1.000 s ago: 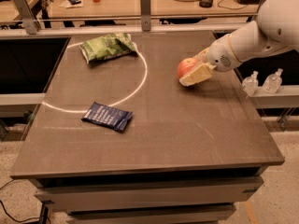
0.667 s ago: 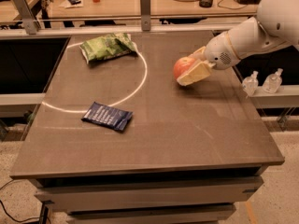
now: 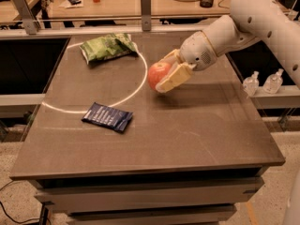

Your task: Move apple near rxbar blueberry

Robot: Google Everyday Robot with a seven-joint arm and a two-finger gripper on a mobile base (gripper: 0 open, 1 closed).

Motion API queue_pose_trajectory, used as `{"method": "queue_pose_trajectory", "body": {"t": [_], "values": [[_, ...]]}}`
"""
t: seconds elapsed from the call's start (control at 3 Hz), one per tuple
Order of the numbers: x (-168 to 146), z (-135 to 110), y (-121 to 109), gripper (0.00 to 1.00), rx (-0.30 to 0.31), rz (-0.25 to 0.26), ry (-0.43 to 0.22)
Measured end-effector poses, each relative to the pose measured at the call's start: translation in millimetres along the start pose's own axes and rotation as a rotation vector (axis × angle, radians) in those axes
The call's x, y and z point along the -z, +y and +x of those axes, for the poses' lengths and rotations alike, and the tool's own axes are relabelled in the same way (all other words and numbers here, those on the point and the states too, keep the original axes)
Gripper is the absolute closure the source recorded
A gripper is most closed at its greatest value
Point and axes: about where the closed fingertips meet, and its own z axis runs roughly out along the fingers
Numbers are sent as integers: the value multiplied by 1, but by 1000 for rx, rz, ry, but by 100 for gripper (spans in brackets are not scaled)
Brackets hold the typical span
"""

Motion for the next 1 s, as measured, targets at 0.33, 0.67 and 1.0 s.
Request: {"method": "queue_pose_trajectory", "body": {"t": [0.33, 0.67, 1.0], "values": [[0, 0, 0, 100, 0, -1, 0], [-19, -8, 5, 100, 22, -49, -16], [-47, -18, 13, 100, 47, -108, -40]]}}
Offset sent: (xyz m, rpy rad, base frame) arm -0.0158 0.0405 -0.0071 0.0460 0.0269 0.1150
